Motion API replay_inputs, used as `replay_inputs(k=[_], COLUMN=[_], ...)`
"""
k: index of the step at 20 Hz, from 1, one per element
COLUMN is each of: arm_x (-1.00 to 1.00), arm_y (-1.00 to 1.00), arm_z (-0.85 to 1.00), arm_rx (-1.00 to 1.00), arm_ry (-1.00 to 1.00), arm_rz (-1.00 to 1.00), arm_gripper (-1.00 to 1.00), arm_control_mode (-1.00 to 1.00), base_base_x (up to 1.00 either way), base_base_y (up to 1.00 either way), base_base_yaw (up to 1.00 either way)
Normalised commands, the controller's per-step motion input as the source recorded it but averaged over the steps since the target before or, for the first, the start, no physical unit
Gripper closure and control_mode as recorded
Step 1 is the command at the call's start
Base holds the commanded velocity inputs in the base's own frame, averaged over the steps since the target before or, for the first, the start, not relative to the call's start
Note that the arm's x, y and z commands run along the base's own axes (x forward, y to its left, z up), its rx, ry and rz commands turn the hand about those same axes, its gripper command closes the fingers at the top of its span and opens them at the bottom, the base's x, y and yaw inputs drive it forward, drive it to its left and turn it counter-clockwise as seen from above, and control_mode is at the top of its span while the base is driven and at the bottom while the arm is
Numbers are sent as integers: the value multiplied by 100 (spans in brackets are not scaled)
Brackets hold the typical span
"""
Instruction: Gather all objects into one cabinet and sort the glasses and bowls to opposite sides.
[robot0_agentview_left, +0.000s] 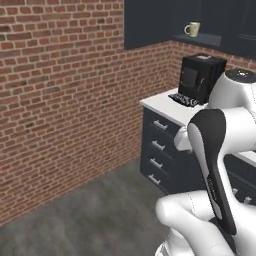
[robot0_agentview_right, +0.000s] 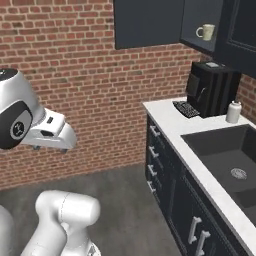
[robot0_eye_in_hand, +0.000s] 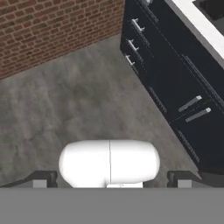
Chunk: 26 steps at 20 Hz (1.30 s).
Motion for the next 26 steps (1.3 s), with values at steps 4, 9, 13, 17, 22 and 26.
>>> replay_inputs(k=[4,9,13,17,22,26], arm_x=[0,0,0,0,0,0], arm_y=[0,0,0,0,0,0], arm_z=[0,0,0,0,0,0], arm_rx=[0,0,0,0,0,0], arm_ry=[0,0,0,0,0,0], arm_rz=[0,0,0,0,0,0], arm_gripper=[-100,-100,-100,-100,-100,-100], arm_control_mode=[100,100,100,100,100,100], base_base_x=[90,75,68,70,75,78], base_base_y=[18,24,29,33,47,42], base_base_yaw=[-23,-48,-62,-60,-54,-47])
